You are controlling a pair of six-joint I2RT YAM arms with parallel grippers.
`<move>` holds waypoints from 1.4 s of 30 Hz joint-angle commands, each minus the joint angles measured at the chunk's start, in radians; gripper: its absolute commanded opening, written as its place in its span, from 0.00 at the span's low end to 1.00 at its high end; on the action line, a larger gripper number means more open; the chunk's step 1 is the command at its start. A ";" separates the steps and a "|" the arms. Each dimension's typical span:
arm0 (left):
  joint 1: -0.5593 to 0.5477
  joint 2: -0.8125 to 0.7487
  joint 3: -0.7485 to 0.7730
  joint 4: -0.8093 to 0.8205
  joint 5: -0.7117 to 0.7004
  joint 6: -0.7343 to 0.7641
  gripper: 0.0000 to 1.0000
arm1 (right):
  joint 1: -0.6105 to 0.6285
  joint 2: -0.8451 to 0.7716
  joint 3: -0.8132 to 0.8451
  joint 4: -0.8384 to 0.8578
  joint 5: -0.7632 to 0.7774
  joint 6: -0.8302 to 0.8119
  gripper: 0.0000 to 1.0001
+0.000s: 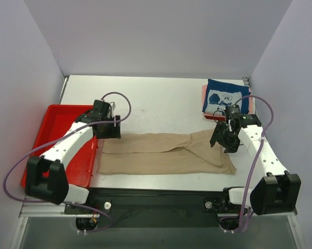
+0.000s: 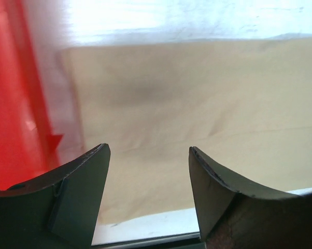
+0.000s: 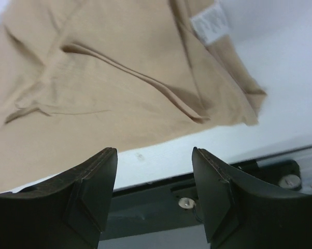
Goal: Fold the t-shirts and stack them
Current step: Fold the other side of the tshirt into a rectangle
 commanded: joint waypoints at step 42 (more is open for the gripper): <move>-0.011 0.316 0.111 0.121 0.038 -0.172 0.76 | 0.141 0.342 0.036 0.265 -0.177 -0.113 0.00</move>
